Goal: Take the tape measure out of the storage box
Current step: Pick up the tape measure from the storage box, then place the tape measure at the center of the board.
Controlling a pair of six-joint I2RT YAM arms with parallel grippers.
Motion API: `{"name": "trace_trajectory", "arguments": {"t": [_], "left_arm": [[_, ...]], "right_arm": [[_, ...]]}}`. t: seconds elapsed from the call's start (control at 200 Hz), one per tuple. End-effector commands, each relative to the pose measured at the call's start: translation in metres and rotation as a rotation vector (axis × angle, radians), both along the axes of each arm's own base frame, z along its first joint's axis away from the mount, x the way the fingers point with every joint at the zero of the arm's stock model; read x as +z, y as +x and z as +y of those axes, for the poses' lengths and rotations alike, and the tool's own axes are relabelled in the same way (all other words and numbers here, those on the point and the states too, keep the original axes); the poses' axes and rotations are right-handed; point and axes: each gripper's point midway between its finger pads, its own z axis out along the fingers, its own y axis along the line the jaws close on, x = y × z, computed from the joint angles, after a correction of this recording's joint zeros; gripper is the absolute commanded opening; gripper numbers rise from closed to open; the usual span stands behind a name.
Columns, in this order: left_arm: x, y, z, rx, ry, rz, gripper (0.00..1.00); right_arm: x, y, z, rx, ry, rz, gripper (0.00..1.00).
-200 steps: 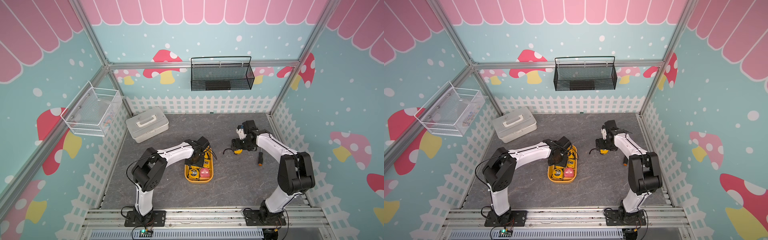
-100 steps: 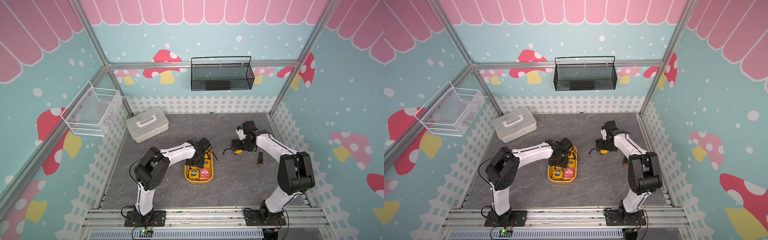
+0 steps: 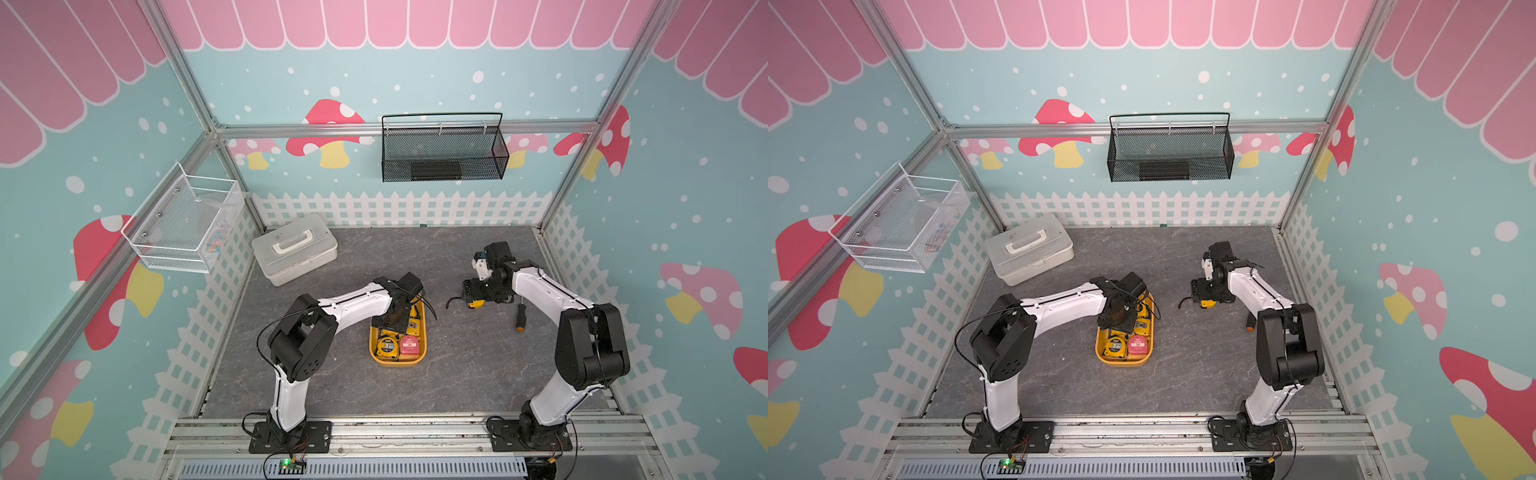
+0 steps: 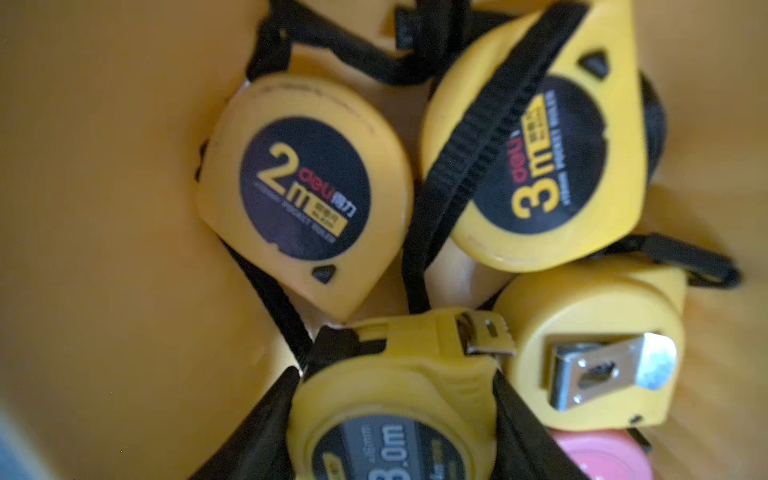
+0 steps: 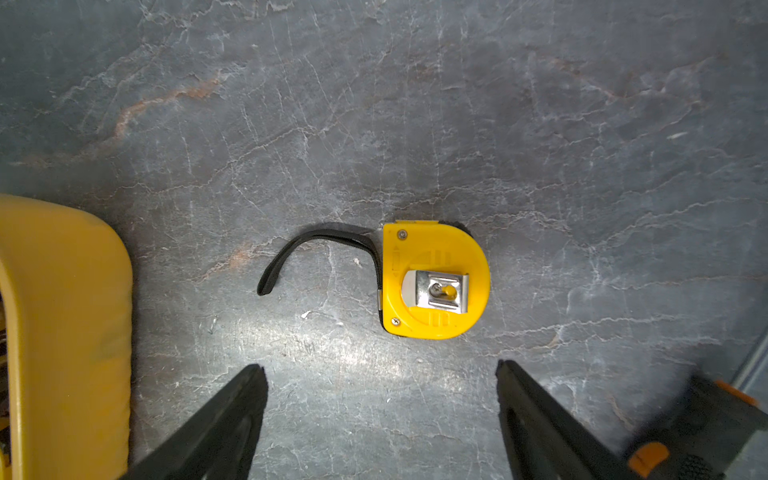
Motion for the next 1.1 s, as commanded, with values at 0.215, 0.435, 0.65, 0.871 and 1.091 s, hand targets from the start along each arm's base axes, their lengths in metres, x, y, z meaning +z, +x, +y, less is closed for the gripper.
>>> {"name": "trace_trajectory", "arguments": {"t": [0.215, 0.435, 0.65, 0.871, 1.091], "left_arm": [[0.070, 0.026, -0.008, -0.035, -0.068, -0.167, 0.59], [0.096, 0.043, 0.009, -0.011, -0.075, -0.223, 0.59], [0.124, 0.067, 0.032, 0.025, -0.070, -0.303, 0.60], [0.153, 0.092, 0.067, 0.082, -0.053, -0.381, 0.60], [0.166, 0.102, 0.118, 0.160, 0.005, -0.427, 0.61]], "right_arm": [[0.002, -0.003, 0.001, 0.019, -0.011, 0.007, 0.87], [0.005, -0.005, 0.000, 0.013, -0.013, 0.005, 0.87], [0.009, -0.002, 0.002, 0.012, 0.001, 0.001, 0.87], [0.016, -0.001, 0.004, 0.008, 0.013, -0.008, 0.87], [0.019, -0.001, 0.003, 0.005, 0.005, -0.006, 0.87]]}}
